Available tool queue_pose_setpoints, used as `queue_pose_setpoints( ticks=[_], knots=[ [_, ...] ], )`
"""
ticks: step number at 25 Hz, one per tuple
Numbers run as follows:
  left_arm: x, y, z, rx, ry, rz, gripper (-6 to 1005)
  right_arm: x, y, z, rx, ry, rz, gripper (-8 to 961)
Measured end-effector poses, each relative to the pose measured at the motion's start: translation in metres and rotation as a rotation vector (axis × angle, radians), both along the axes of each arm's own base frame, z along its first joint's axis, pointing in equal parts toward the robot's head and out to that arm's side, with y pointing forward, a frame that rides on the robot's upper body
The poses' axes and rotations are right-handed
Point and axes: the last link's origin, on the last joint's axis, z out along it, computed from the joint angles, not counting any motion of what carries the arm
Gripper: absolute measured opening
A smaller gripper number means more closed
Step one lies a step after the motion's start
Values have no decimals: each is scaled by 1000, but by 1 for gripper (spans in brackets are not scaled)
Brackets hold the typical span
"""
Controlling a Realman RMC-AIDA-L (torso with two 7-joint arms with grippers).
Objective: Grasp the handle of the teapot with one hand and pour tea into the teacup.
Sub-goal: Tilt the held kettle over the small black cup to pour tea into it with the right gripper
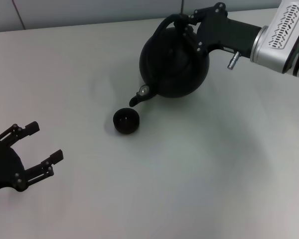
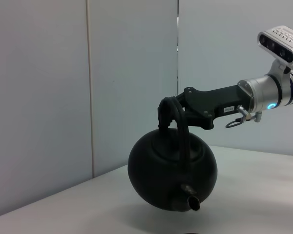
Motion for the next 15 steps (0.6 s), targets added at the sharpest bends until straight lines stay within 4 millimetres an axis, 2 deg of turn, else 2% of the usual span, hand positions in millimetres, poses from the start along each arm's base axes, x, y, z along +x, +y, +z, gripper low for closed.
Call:
queue_pose_setpoints(
  ticks=[15],
  knots=[
    [1, 1, 0, -1, -2, -2, 847, -8, 3, -3, 18, -68, 74, 81]
  ],
)
